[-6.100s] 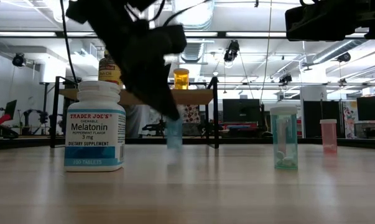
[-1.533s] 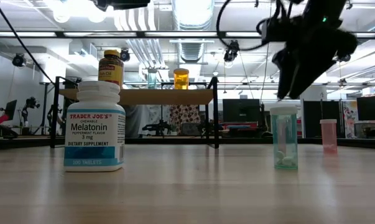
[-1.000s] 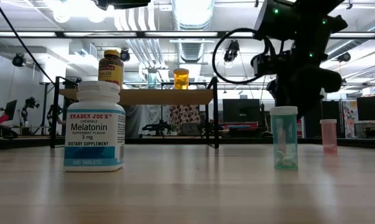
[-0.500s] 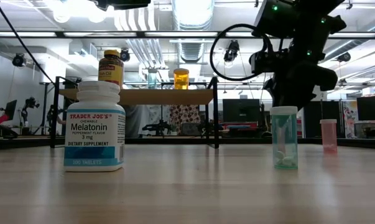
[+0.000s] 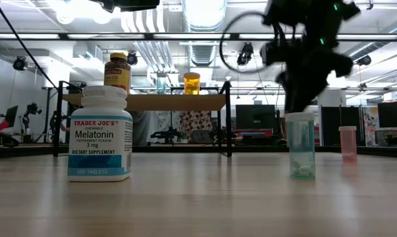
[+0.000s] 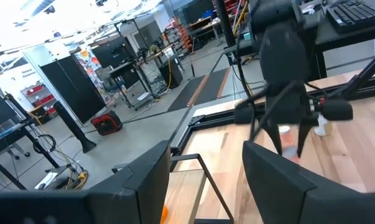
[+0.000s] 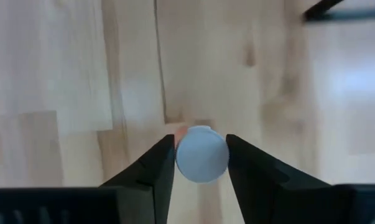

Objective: Pick and place medicine bottles onto shelf by color
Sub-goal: Put the top left pink pill bottle on the shelf

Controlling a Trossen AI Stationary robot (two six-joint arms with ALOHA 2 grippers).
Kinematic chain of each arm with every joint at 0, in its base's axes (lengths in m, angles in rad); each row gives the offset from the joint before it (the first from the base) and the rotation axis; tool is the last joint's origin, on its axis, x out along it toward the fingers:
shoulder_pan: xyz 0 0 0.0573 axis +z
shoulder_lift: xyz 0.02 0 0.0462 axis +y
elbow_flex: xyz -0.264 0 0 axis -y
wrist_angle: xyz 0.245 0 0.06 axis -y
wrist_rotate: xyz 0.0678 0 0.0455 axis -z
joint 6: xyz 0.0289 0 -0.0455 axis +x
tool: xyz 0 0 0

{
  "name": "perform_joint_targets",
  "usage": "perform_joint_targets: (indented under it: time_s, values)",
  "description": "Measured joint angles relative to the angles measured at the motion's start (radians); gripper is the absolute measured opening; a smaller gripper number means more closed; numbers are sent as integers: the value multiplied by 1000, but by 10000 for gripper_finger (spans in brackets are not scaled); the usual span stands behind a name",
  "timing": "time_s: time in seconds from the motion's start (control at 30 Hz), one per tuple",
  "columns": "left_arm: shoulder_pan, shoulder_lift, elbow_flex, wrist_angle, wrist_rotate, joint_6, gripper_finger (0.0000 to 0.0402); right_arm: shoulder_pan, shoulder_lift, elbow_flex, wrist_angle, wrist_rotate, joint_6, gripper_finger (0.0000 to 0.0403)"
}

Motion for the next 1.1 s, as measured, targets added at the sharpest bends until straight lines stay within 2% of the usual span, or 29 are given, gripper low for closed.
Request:
perform_joint_targets:
  time_s: [0.2,0.43,0.57,0.7,0.97,1.1]
  values:
    - [0,0,0,5,0,0,185,-41,-1,282,-218,133,-101,119]
    - [0,0,-4,5,0,0,185,-192,-1,581,-289,135,-237,105]
    - [0,0,-5,6,-1,0,185,-298,20,702,-269,56,-307,107]
    - [1,0,-5,8,-8,33,185,-392,102,822,-265,-39,-352,106]
    - [1,0,-5,56,-13,118,185,-535,375,1102,-290,-160,-469,106]
    - [1,-2,-5,57,-55,145,185,-593,513,1253,-324,-206,-511,106]
